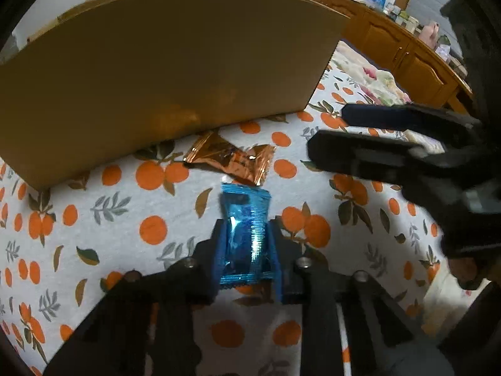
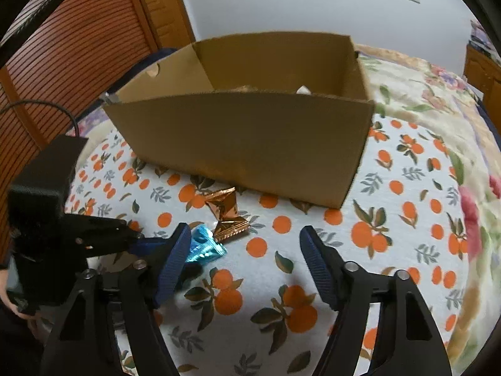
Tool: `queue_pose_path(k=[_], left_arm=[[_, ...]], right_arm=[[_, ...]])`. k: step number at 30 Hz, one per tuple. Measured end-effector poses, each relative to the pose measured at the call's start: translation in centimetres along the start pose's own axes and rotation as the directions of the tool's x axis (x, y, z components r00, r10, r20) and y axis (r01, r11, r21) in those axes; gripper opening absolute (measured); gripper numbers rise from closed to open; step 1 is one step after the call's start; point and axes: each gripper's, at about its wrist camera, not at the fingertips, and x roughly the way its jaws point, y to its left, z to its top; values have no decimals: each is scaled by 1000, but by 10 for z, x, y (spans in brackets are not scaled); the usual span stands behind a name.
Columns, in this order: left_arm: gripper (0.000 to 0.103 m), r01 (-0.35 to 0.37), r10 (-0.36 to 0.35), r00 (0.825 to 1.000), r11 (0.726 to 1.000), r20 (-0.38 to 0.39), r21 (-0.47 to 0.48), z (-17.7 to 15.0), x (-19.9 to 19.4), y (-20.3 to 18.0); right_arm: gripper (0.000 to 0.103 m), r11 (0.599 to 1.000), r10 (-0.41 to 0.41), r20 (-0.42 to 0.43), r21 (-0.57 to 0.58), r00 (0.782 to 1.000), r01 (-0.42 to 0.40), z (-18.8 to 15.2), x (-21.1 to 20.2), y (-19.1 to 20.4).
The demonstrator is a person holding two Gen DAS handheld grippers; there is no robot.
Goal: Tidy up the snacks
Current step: 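Grasp the small blue wrapped candy with the left tool, then grasp the copper wrapped candy with the right tool while the left tool holds the blue candy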
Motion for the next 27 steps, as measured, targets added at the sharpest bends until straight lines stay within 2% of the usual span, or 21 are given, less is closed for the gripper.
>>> queue_pose_path(k=[2, 9, 18, 27], left_arm=[[20, 11, -11, 1000, 999, -8, -30, 1, -2, 7], [20, -21, 20, 1000, 997, -16, -78, 1, -9, 24], [20, -65, 66, 998, 995, 2, -76, 1, -21, 38], [20, -83, 83, 997, 992, 1, -93, 2, -21, 45]], right_arm=[[67, 1000, 9, -14, -10, 1000, -9, 0, 7, 1], [62, 999, 24, -24, -26, 999, -25, 1, 20, 10], [50, 997, 28, -34, -77, 999, -31, 7, 35, 20], [49, 992, 14, -55, -128, 998, -21, 14, 58, 29]])
